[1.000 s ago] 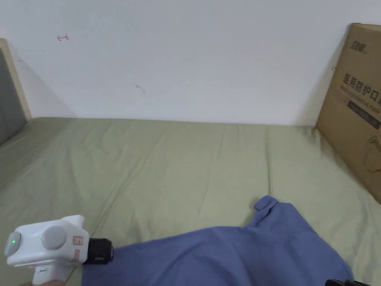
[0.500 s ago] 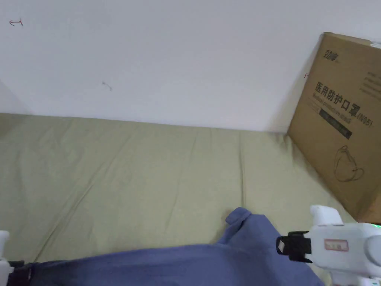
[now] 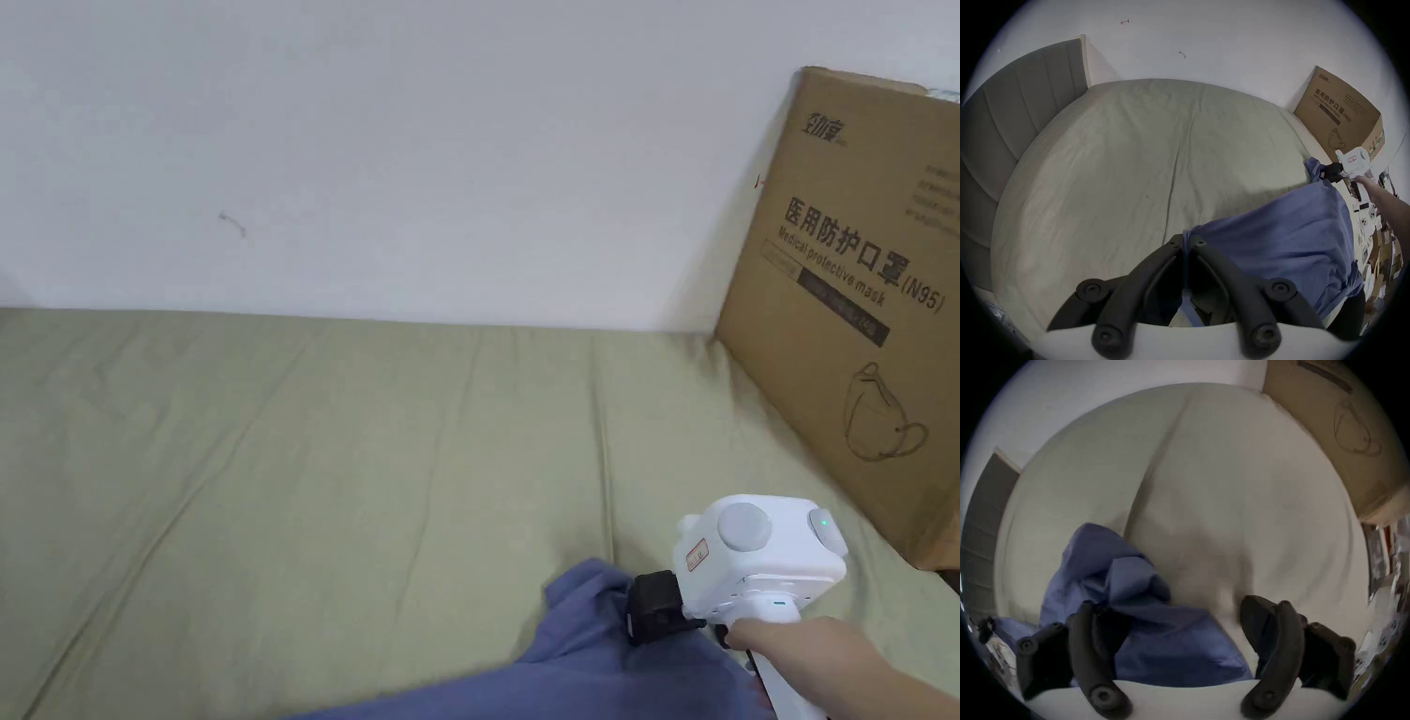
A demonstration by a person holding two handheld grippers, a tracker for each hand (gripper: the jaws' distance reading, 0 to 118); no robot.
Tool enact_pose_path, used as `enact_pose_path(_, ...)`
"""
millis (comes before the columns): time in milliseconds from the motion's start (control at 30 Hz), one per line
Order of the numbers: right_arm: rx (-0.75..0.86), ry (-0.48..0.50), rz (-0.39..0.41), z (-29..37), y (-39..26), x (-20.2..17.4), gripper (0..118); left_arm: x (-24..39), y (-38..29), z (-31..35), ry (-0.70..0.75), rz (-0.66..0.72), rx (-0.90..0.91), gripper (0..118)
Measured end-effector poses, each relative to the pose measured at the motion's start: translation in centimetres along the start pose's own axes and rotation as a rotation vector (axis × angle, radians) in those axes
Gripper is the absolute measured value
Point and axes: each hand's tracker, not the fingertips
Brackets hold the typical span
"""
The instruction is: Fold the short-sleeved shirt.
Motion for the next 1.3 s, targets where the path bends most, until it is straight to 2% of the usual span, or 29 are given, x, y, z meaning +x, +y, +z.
enact_pose_path(33,0.032,0.006,0.020,0.7,-0.4,-0.2,84,0.1,0.0,-0.2,0.001,0.001,-0.013,3)
enact_pose_path(67,0.049,0.014,0.025,1.3,-0.6,-0.3,62,0.2,-0.1,-0.2,0.003,0.001,-0.016,3)
enact_pose_path(100,0.067,0.059,0.033,2.2,-1.0,-0.1,24,0.4,-0.1,0.0,0.004,0.003,-0.013,3)
enact_pose_path(133,0.068,0.116,0.041,2.9,-1.4,-0.1,0,0.2,0.0,0.2,-0.001,0.007,-0.011,3)
enact_pose_path(267,0.230,0.116,0.071,8.2,-3.3,0.4,0,1.1,0.6,2.7,-0.005,0.004,0.035,3)
enact_pose_path(400,0.410,0.153,0.015,17.8,-6.6,2.4,0,2.3,2.0,7.5,-0.039,-0.004,0.127,3)
enact_pose_path(633,0.630,0.221,-0.074,33.4,-11.8,5.9,0,5.7,6.0,17.0,-0.072,-0.100,0.295,3)
enact_pose_path(833,0.761,0.187,-0.020,43.3,-13.5,5.3,0,7.8,10.6,23.6,-0.080,-0.137,0.429,3)
enact_pose_path(933,0.808,0.206,-0.034,47.1,-13.1,5.2,0,7.8,13.7,26.5,-0.134,-0.109,0.492,3)
enact_pose_path(1000,0.842,0.208,-0.028,49.2,-11.8,5.0,0,8.2,15.6,28.2,-0.109,-0.115,0.526,3)
enact_pose_path(1100,0.908,0.158,-0.007,52.3,-9.5,4.2,0,8.8,18.8,29.4,-0.046,-0.180,0.555,3)
enact_pose_path(1200,0.944,0.149,-0.004,54.6,-7.0,3.3,0,9.1,22.0,29.8,-0.035,-0.183,0.568,3)
enact_pose_path(1300,0.978,0.090,-0.004,55.8,-3.2,2.5,0,9.2,25.5,29.1,-0.006,-0.175,0.590,3)
